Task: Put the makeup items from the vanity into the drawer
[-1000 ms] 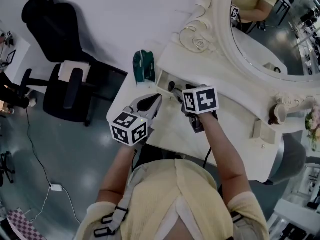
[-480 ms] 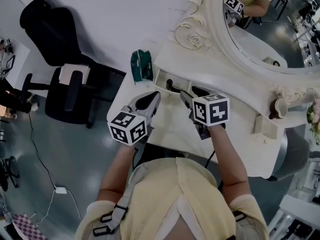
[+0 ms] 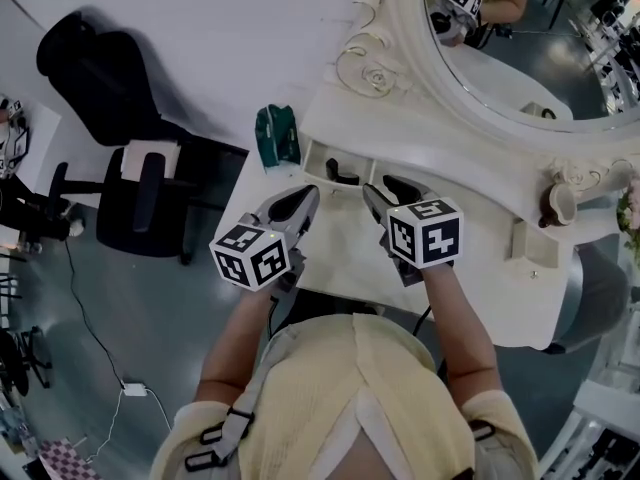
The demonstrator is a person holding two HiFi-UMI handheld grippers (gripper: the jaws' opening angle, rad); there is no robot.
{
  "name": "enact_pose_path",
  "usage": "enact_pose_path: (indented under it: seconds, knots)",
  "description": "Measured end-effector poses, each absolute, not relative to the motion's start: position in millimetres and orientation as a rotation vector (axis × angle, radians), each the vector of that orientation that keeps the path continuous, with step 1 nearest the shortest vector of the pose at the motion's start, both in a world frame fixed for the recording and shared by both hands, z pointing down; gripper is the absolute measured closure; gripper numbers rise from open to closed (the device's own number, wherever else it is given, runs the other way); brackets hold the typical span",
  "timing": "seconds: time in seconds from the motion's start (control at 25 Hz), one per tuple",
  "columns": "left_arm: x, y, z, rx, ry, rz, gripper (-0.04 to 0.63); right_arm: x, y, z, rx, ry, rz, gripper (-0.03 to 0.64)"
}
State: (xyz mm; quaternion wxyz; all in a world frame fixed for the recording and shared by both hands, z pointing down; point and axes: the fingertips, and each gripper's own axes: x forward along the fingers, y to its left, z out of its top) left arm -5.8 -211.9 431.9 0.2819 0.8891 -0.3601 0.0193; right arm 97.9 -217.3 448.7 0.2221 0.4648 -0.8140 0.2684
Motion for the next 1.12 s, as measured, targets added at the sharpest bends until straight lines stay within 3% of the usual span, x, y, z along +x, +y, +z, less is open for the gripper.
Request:
enact_pose_path:
  seconds: [0.24,0.52,1.12]
  knots:
    - [1,-211,433,2.356,-0.919,0.06,0.595,108,-210,455,1.305,-2.237,0.716,0.499]
    - [4,-209,437,2.384,-0.928,0.104,0.594,113,-205,456,1.323,-2.276,0.698,0.614]
    - [5,-211,441,2.391,-0.947,0.128,0.594,116,-199,459,1.327,-2.319,0.714,0.614]
